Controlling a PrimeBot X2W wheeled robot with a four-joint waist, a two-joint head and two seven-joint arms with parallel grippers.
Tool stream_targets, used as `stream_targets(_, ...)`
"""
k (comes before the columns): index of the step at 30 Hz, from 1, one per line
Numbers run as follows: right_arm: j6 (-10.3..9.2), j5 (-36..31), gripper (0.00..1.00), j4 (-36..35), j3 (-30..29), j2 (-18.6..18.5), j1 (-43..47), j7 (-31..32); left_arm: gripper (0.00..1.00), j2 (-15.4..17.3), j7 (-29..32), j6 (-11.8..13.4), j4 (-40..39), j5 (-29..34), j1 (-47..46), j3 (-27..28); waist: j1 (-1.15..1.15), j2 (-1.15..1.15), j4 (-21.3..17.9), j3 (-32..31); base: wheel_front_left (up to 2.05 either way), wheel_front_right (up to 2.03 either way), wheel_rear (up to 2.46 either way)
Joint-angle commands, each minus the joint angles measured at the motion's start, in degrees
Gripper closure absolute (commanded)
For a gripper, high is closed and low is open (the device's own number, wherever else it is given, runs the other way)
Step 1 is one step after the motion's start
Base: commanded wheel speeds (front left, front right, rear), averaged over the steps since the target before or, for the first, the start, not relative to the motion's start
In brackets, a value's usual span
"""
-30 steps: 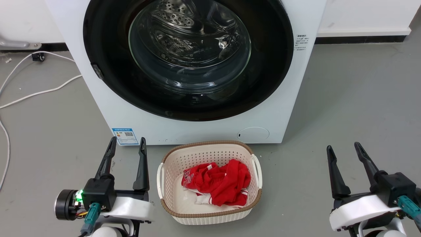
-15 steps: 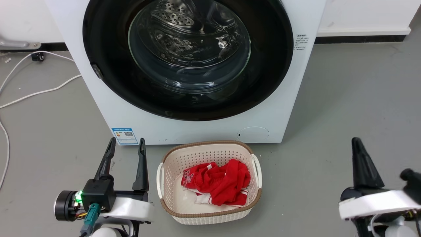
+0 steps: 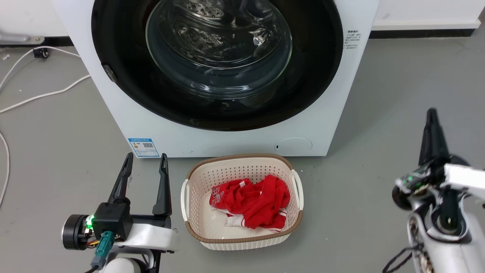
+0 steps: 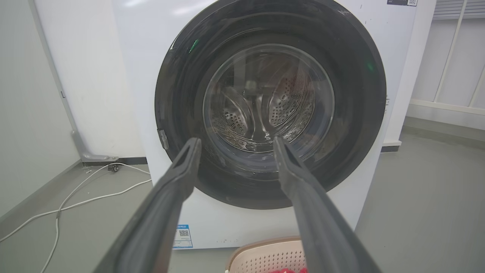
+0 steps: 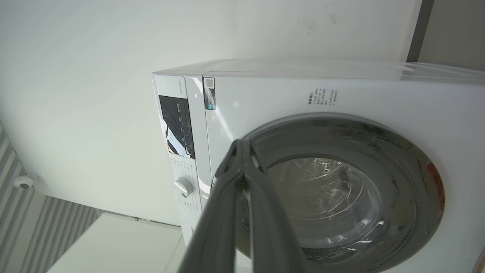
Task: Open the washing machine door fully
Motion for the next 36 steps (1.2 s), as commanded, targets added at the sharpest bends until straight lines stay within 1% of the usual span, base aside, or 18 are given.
stream_targets(1, 0.00, 3.4, 1.00, 1.3, -1.7, -0.4, -3.3, 1.3, 0.00, 0.0, -0.1, -0.3, -0.3, 0.0, -0.8, 0.1, 0.00, 0.00, 0.2, 0.7, 0.00, 0.00, 0.00)
stream_targets(3, 0.00, 7.1, 1.00, 3.2, -2.9, -1.4, -7.0, 3.1, 0.00, -0.1, -0.1, -0.4, -0.5, 0.0, -1.2, 0.0, 0.00, 0.00, 0.3, 1.3, 0.00, 0.00, 0.00)
stream_targets(5, 0.00, 8.9, 1.00, 6.0, -3.2, -3.7, -11.0, 4.5, 0.00, -0.1, -0.1, -0.5, -0.7, 0.1, -1.6, 0.0, 0.00, 0.00, 0.4, 2.0, 0.00, 0.00, 0.00)
stream_targets(6, 0.00, 9.7, 1.00, 7.7, -3.4, -4.4, -13.0, 4.9, 0.00, -0.1, -0.1, -0.5, -0.9, 0.1, -1.7, -0.1, 0.00, 0.00, 0.5, 2.4, 0.00, 0.00, 0.00)
stream_targets(7, 0.00, 9.7, 1.00, 7.7, -3.4, -4.4, -13.0, 4.9, 0.00, -0.1, -0.1, -0.5, -0.9, 0.1, -1.7, -0.1, 0.00, 0.00, 0.5, 2.4, 0.00, 0.00, 0.00)
stream_targets(8, 0.00, 9.4, 1.00, 9.5, -2.8, -5.9, -15.0, 5.5, 0.00, -0.1, -0.1, -0.7, -0.9, 0.1, -1.9, -0.1, 0.00, 0.00, 0.6, 2.9, 0.00, 0.00, 0.00)
stream_targets(10, 0.00, 10.2, 1.00, 13.2, -1.5, -7.8, -19.6, 7.2, 0.00, -0.1, -0.1, -0.8, -1.1, 0.2, -2.7, -0.2, 0.00, 0.00, 0.9, 3.8, 0.00, 0.00, 0.00)
stream_targets(14, 0.00, 9.1, 1.00, 21.5, 2.3, -12.5, -28.8, 10.9, 0.00, -0.2, -0.1, -1.2, -1.5, 0.0, -4.2, -0.6, 0.00, 0.00, 1.6, 5.9, 0.00, 0.00, 0.00)
stream_targets(17, 0.00, 8.3, 1.00, 27.8, 5.5, -15.2, -35.7, 14.5, 0.00, -0.2, -0.1, -1.3, -1.8, -0.1, -5.5, -0.9, 0.00, 0.00, 2.5, 7.7, 0.00, 0.00, 0.00)
stream_targets(20, 0.00, 7.3, 1.00, 33.9, 9.2, -17.0, -42.4, 19.0, 0.00, -0.2, -0.1, -1.3, -2.3, -0.2, -6.8, -1.1, 0.00, 0.00, 3.1, 9.6, 0.00, 0.00, 0.00)
stream_targets(23, 0.00, 5.1, 1.00, 39.1, 13.1, -18.1, -49.0, 23.0, 0.00, -0.2, -0.1, -1.2, -2.9, -0.1, -8.1, -1.1, 0.00, 0.00, 3.6, 11.8, 0.00, 0.00, 0.00)
stream_targets(29, 0.00, 1.3, 1.00, 48.0, 18.8, -17.6, -59.8, 29.9, 0.00, -0.3, -0.1, -1.2, -4.0, 0.0, -10.1, -1.5, 0.00, 0.00, 4.5, 15.7, 0.00, 0.00, 0.00)
stream_targets(32, 0.00, -0.1, 1.00, 51.8, 20.6, -17.0, -63.8, 31.8, 0.00, -0.2, -0.1, -1.0, -4.3, -0.3, -11.1, -1.8, 0.00, 0.00, 4.9, 17.3, 0.00, 0.00, 0.00)
stream_targets(36, 0.00, -1.7, 1.00, 56.1, 22.1, -16.1, -68.1, 33.0, 0.00, -0.3, -0.1, -0.9, -4.8, -0.4, -12.3, -2.0, 0.00, 0.00, 5.1, 19.4, 0.00, 0.00, 0.00)
